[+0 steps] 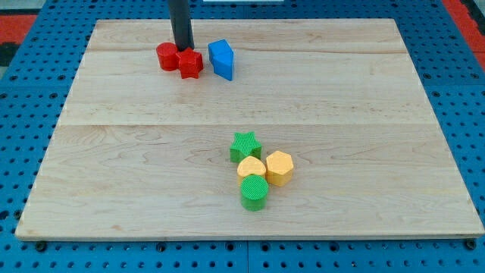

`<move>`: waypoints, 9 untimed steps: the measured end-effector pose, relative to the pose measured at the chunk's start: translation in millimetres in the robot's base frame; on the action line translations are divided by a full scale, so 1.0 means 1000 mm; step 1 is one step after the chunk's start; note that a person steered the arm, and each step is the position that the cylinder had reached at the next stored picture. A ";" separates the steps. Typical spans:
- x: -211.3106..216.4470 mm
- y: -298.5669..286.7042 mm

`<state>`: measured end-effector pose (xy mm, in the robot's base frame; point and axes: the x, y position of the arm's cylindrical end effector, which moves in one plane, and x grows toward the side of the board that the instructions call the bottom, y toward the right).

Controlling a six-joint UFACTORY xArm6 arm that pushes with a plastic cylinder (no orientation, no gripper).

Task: Place the red circle towards the left center of the board

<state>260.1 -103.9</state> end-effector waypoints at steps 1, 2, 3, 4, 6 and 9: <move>-0.034 0.028; -0.036 0.022; 0.010 -0.024; 0.037 -0.022; 0.045 -0.033; 0.108 -0.079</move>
<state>368.1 -182.8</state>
